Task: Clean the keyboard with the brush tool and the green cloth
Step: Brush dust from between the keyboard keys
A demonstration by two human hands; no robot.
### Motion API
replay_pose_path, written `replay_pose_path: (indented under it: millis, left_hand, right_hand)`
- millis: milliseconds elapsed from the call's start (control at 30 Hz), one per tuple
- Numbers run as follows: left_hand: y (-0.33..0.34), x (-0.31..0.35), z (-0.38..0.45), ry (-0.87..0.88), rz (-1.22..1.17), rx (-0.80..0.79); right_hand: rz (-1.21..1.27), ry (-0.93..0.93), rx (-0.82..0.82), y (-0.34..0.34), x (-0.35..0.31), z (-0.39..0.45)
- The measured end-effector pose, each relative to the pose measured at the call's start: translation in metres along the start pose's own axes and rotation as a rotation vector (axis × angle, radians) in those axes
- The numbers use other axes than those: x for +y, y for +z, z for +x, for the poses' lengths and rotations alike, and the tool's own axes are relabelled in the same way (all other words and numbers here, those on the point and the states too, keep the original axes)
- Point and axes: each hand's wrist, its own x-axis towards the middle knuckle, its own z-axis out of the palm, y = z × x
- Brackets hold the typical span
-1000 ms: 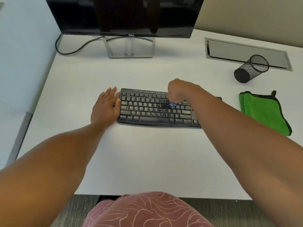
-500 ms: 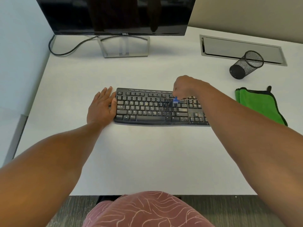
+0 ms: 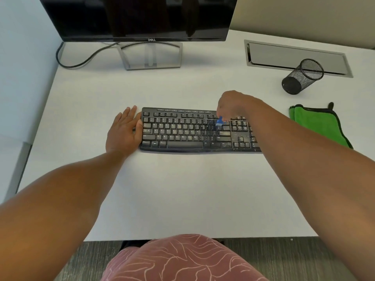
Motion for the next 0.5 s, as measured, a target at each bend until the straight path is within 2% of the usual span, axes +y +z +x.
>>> replay_pose_path:
  millis: [233,500]
  left_hand:
    - [-0.001,0.0,0.0,0.005,-0.003,-0.001]
    - [-0.001,0.001,0.001,-0.003,-0.003,0.0]
  right_hand:
    - [-0.202,0.094,-0.089,0.008,0.005,-0.008]
    - [-0.111,-0.155,0.024,-0.016,-0.052,0.002]
